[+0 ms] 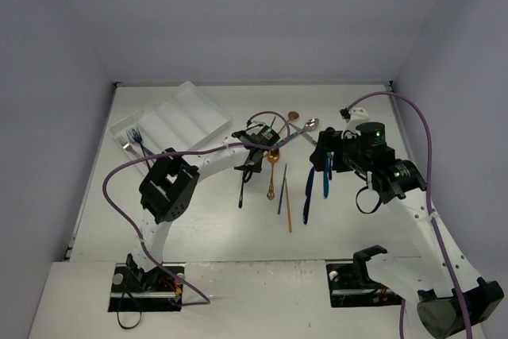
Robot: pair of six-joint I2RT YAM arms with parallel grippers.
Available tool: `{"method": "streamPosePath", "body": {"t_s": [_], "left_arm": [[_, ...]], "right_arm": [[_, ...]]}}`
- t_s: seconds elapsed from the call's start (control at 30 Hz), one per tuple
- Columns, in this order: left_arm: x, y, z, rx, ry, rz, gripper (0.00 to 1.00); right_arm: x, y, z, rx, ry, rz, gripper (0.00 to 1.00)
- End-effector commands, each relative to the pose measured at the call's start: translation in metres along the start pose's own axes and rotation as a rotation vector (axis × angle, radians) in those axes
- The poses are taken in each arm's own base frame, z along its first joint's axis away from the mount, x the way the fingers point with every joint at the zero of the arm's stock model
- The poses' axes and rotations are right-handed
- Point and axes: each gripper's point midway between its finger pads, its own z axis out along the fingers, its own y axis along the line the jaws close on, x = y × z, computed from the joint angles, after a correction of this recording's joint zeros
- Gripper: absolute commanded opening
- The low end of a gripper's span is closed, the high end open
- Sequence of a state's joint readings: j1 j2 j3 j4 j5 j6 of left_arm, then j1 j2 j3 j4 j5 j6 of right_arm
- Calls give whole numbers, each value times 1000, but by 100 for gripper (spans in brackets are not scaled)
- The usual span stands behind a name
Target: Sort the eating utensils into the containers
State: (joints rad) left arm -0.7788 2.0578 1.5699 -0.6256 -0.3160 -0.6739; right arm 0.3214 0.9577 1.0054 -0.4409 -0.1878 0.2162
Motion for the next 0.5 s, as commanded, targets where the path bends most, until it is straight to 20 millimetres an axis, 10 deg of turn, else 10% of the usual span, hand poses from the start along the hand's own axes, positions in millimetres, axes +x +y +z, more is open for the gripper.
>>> {"method": "streamPosePath", "body": {"t_s": [0.0,0.47], "left_arm": [[-9,-5,-9,18,-2,-42,29],[2,6,8,58,108,-89,14]], "right_arm": [[-8,-2,-3,13,-36,4,83],[-7,-2,-5,15,-36,4,83]]}}
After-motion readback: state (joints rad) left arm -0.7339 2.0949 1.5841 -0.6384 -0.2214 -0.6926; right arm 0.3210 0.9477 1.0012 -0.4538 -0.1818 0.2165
